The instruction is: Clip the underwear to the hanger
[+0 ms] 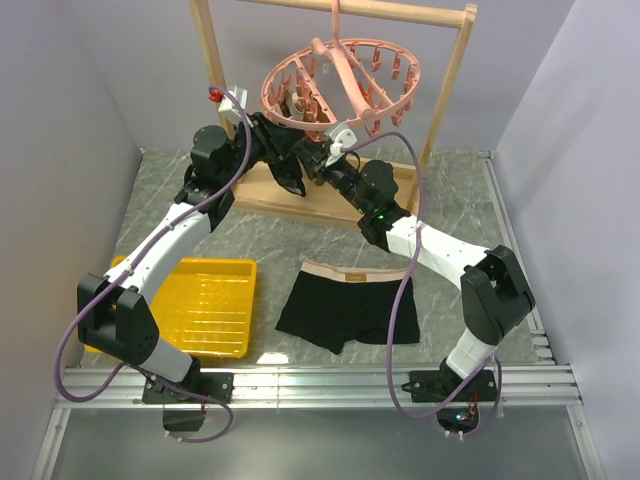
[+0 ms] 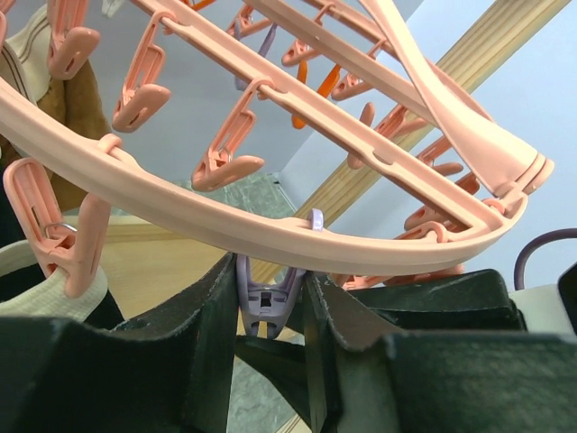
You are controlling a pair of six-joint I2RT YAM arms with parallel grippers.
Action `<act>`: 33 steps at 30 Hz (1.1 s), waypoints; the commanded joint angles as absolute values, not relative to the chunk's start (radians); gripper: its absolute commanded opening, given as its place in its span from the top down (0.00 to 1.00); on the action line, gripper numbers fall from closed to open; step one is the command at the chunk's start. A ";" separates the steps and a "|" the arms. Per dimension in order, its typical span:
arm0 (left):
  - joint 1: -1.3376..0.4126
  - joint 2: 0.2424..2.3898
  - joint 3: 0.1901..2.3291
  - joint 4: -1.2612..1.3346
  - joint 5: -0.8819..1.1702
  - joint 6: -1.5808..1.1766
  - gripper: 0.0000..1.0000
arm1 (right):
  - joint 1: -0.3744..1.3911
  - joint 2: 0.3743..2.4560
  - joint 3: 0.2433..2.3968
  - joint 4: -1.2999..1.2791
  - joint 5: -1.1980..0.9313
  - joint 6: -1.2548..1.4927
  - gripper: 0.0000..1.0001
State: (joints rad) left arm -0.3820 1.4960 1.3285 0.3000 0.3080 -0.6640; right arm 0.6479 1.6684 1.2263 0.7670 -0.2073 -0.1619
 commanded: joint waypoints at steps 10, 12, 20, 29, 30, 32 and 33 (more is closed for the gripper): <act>-0.382 1.463 1.312 0.365 0.327 -0.677 0.98 | 0.655 1.680 1.313 0.744 -0.198 -0.144 0.77; -0.382 1.466 1.313 0.362 0.328 -0.678 0.98 | 0.657 1.681 1.316 0.744 -0.199 -0.147 0.69; -0.390 1.457 1.302 0.345 0.315 -0.666 0.98 | 0.657 1.695 1.339 0.742 -0.202 -0.150 0.91; -0.390 1.393 1.238 0.383 0.204 -0.695 0.40 | 0.655 1.684 1.321 0.744 -0.232 -0.143 1.00; -0.390 1.384 1.214 0.405 0.180 -0.696 0.39 | 0.657 1.684 1.319 0.744 -0.235 -0.143 1.00; -0.390 1.367 1.190 0.455 0.160 -0.695 0.38 | 0.657 1.681 1.316 0.741 -0.235 -0.141 1.00; -0.390 1.364 1.187 0.457 0.153 -0.690 0.39 | 0.658 1.683 1.316 0.741 -0.238 -0.141 1.00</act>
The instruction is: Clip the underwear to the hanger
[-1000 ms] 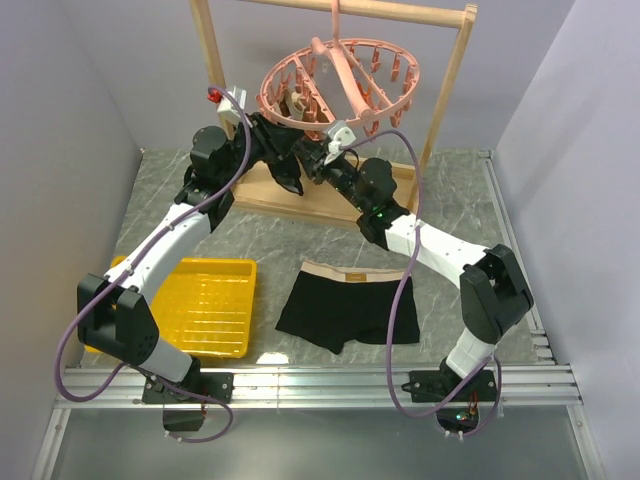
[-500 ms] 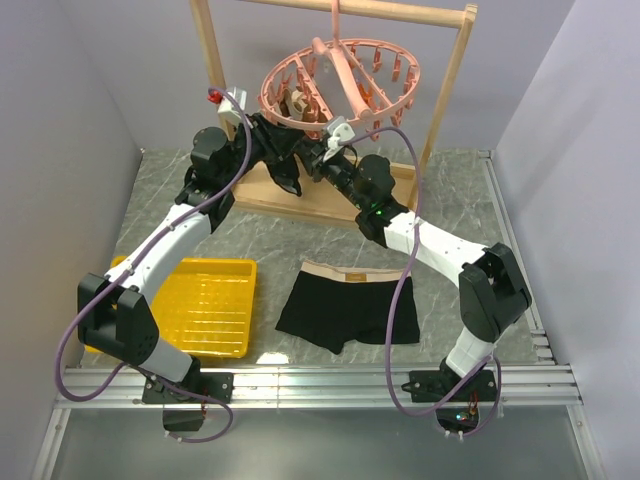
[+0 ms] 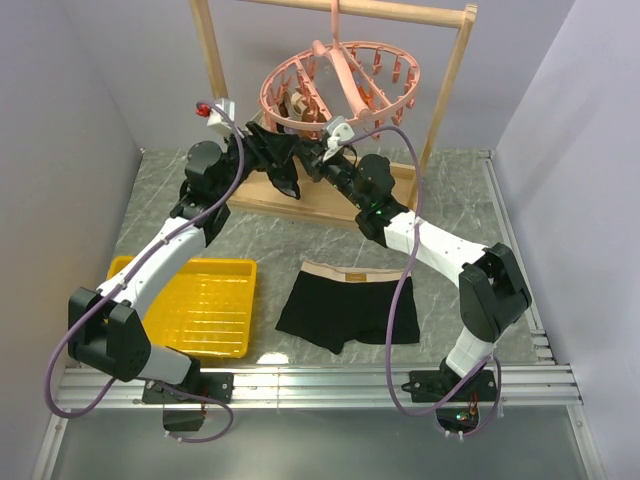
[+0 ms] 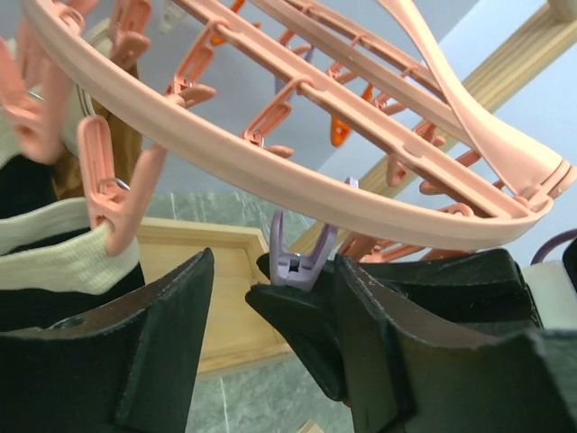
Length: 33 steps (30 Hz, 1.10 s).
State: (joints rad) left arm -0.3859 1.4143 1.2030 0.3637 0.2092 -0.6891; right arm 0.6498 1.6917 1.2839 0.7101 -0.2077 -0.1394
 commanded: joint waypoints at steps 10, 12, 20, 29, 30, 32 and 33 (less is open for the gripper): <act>-0.390 1.402 1.223 0.483 0.189 -0.690 0.47 | 0.657 1.671 1.296 0.750 -0.256 -0.146 1.00; -0.390 1.407 1.230 0.482 0.186 -0.693 0.47 | 0.658 1.667 1.293 0.750 -0.259 -0.147 1.00; -0.390 1.440 1.270 0.488 0.215 -0.709 0.51 | 0.658 1.655 1.276 0.758 -0.275 -0.149 1.00; -0.390 1.453 1.287 0.505 0.193 -0.732 0.59 | 0.660 1.652 1.261 0.762 -0.281 -0.150 1.00; -0.390 1.453 1.289 0.506 0.193 -0.729 0.66 | 0.660 1.651 1.261 0.762 -0.279 -0.150 1.00; -0.388 1.453 1.286 0.509 0.201 -0.732 0.82 | 0.658 1.651 1.259 0.759 -0.281 -0.150 1.00; -0.387 1.453 1.282 0.512 0.204 -0.732 0.97 | 0.658 1.651 1.261 0.747 -0.281 -0.150 1.00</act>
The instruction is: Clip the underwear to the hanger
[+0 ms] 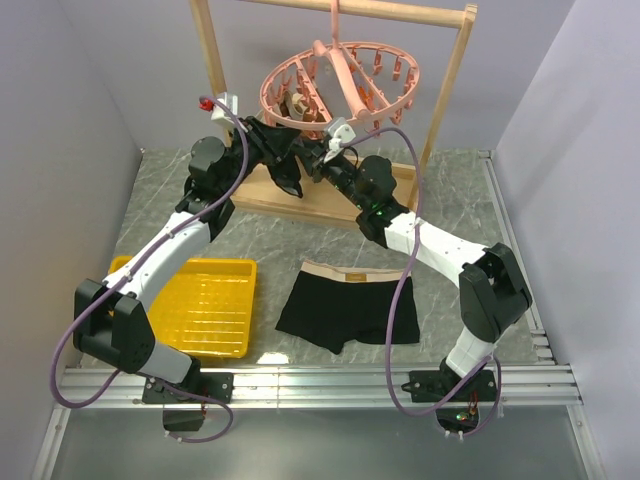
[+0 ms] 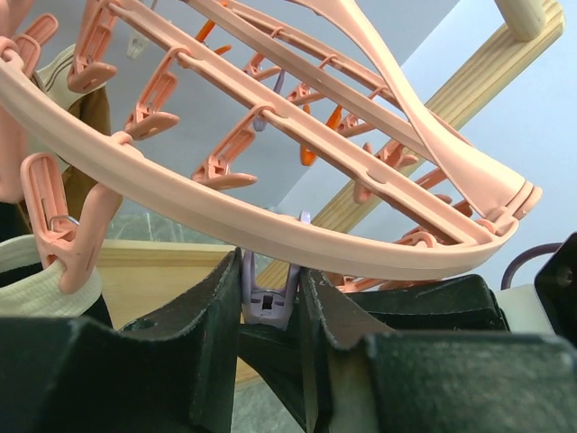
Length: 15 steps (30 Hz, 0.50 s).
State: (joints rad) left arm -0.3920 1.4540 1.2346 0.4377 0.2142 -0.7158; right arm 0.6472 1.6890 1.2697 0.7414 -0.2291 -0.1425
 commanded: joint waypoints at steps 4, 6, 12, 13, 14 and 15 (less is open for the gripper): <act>-0.387 1.451 1.281 0.499 0.218 -0.726 1.00 | 0.658 1.632 1.244 0.718 -0.288 -0.158 0.56; -0.387 1.447 1.272 0.491 0.224 -0.723 1.00 | 0.658 1.608 1.223 0.700 -0.296 -0.170 0.47; -0.388 1.442 1.256 0.482 0.230 -0.718 1.00 | 0.649 1.551 1.143 0.672 -0.321 -0.204 0.39; -0.388 1.442 1.252 0.485 0.233 -0.719 1.00 | 0.646 1.554 1.163 0.664 -0.321 -0.199 0.40; -0.388 1.443 1.250 0.485 0.236 -0.719 1.00 | 0.646 1.565 1.175 0.660 -0.310 -0.189 0.40; -0.388 1.442 1.252 0.483 0.238 -0.719 1.00 | 0.643 1.572 1.189 0.660 -0.304 -0.183 0.41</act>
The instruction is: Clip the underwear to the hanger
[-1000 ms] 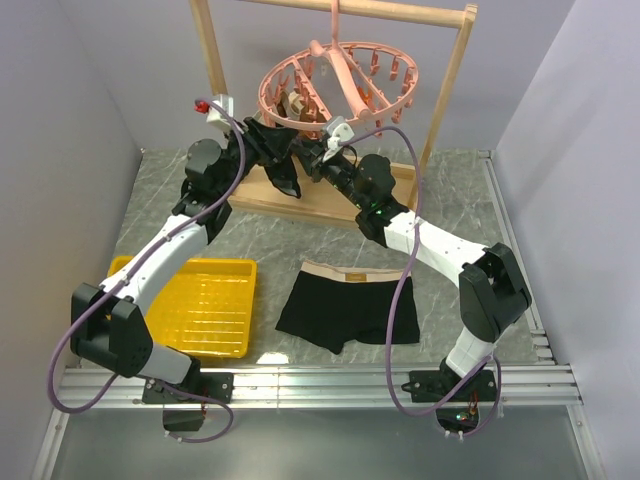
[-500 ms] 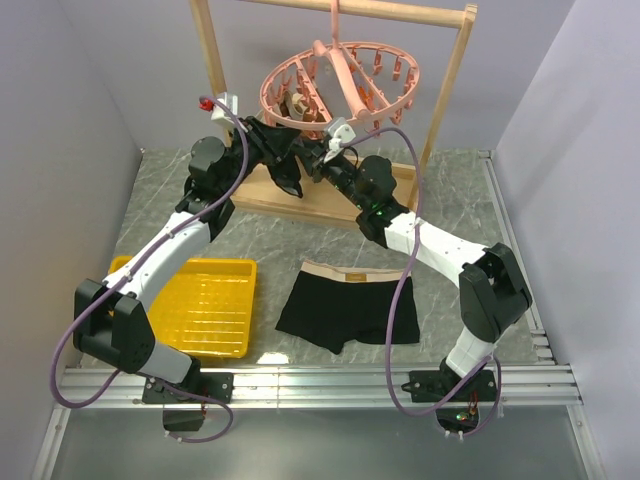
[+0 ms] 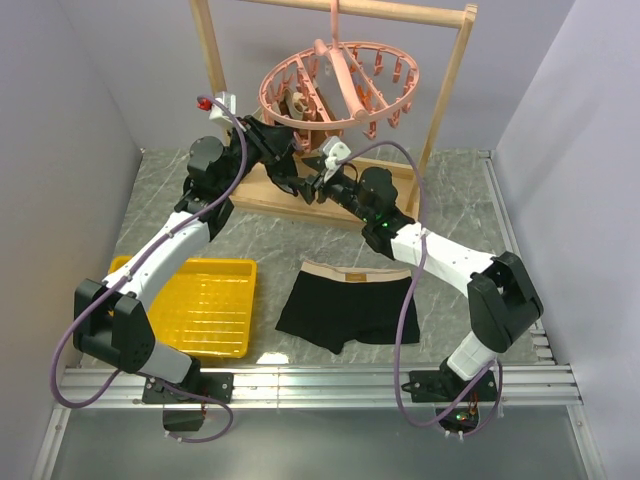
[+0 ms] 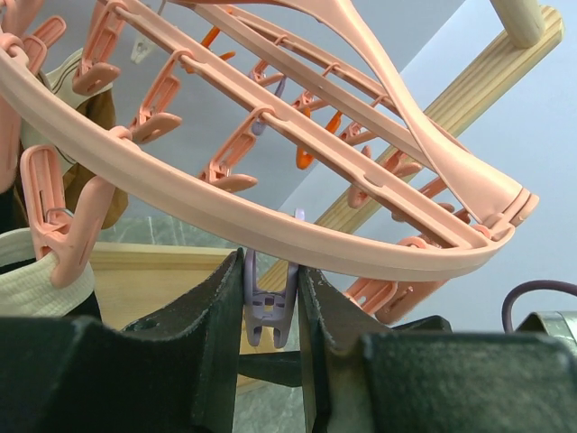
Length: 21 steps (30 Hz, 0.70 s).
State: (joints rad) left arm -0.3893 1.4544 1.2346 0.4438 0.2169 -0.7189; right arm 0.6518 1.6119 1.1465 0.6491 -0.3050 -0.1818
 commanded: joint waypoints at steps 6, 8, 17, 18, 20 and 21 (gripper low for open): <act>-0.391 1.443 1.249 0.476 0.245 -0.710 1.00 | 0.643 1.641 1.318 0.661 -0.275 -0.137 0.46; -0.391 1.440 1.243 0.472 0.244 -0.709 1.00 | 0.643 1.661 1.342 0.660 -0.249 -0.126 0.47; -0.396 1.434 1.241 0.472 0.258 -0.703 1.00 | 0.643 1.687 1.359 0.703 -0.232 -0.124 0.52; -0.397 1.434 1.243 0.472 0.261 -0.704 1.00 | 0.643 1.689 1.368 0.698 -0.230 -0.127 0.55; -0.399 1.436 1.244 0.472 0.265 -0.706 1.00 | 0.641 1.697 1.376 0.692 -0.227 -0.138 0.61; -0.399 1.437 1.247 0.468 0.267 -0.703 1.00 | 0.643 1.698 1.376 0.693 -0.229 -0.140 0.69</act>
